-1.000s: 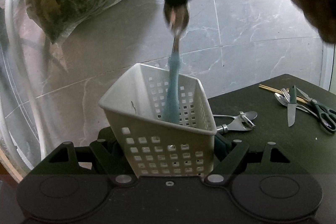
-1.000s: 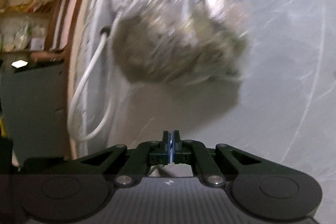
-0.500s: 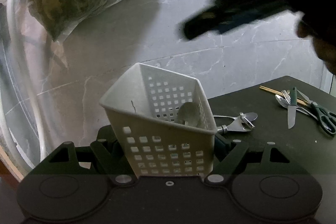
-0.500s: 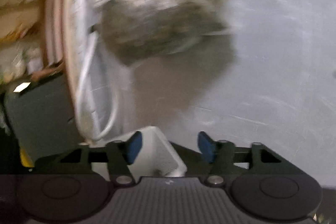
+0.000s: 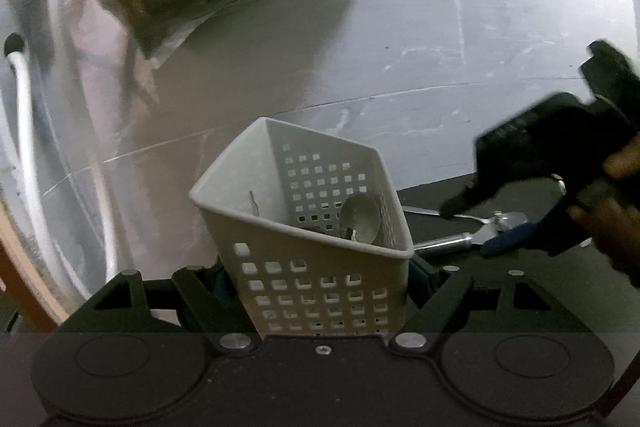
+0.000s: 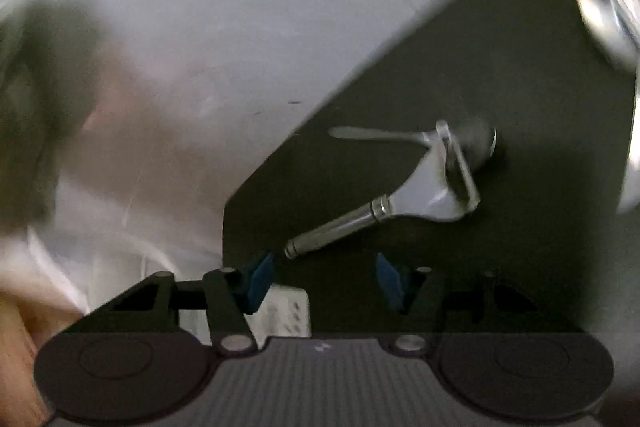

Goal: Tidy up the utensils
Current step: 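Grasp the silver peeler by its handle with the right tool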

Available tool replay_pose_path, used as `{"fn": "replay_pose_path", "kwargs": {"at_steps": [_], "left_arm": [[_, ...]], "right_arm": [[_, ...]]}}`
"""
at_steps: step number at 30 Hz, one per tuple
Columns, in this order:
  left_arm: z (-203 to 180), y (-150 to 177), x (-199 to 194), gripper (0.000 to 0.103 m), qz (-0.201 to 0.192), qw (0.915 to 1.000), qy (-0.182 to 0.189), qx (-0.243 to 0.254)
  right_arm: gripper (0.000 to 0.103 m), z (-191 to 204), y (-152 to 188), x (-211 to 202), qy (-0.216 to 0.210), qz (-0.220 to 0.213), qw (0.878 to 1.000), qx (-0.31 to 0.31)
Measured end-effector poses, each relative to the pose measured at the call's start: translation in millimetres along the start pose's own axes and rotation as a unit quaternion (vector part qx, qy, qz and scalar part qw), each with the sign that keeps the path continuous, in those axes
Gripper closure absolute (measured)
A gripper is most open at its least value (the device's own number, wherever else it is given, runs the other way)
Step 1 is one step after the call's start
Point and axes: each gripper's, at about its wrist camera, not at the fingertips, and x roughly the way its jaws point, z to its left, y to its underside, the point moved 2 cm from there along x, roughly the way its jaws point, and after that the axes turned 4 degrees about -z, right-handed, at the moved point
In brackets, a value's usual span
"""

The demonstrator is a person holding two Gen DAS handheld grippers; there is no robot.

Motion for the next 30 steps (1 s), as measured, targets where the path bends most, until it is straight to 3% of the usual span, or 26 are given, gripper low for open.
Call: {"fn": "replay_pose_path", "kwargs": {"at_steps": [2, 5, 6, 8, 9, 12, 17, 20, 23, 26, 30], "left_arm": [[4.8, 2.0, -1.5, 0.022, 0.0, 1.0, -0.003, -0.002], [12.6, 3.6, -1.6, 0.022, -0.003, 1.0, 0.0, -0.003], [14.5, 4.1, -1.3, 0.022, -0.004, 1.0, 0.002, -0.002], [16.7, 4.4, -0.4, 0.022, -0.007, 1.0, 0.007, 0.0], [18.2, 4.6, 0.1, 0.022, -0.009, 0.9999, 0.01, 0.0], [22.1, 6.1, 0.9, 0.022, -0.013, 0.9998, 0.017, 0.003], [27.3, 7.4, 2.6, 0.022, -0.018, 0.9993, 0.031, 0.008], [27.8, 8.7, 1.3, 0.022, -0.02, 0.999, 0.039, 0.011], [29.1, 10.1, 0.5, 0.022, -0.023, 0.9986, 0.044, 0.013], [29.1, 10.3, 1.1, 0.022, -0.026, 0.9982, 0.051, 0.016], [26.9, 10.8, 0.6, 0.022, -0.03, 0.9977, 0.058, 0.019]], "right_arm": [[0.043, -0.1, -7.9, 5.8, 0.025, -0.018, 0.998, 0.056], [0.044, 4.0, -17.0, 18.4, 0.107, -0.034, 0.983, 0.143], [0.049, 4.2, -19.2, 24.2, 0.134, -0.033, 0.977, 0.164], [0.073, 5.2, -21.0, 29.4, 0.165, -0.049, 0.965, 0.196], [0.079, 6.8, -22.4, 31.6, 0.178, -0.054, 0.959, 0.213], [0.08, 8.8, -23.1, 31.4, 0.193, -0.061, 0.95, 0.237], [0.084, 7.3, -17.5, 25.0, 0.197, -0.062, 0.953, 0.222], [0.085, 4.0, -14.1, 11.6, 0.209, -0.034, 0.962, 0.173], [0.084, 15.3, -14.6, 10.1, 0.234, 0.014, 0.971, 0.047], [0.083, 32.6, -20.8, 20.0, 0.264, 0.04, 0.962, -0.052], [0.083, 52.1, -19.5, 30.9, 0.28, 0.055, 0.949, -0.132]]}}
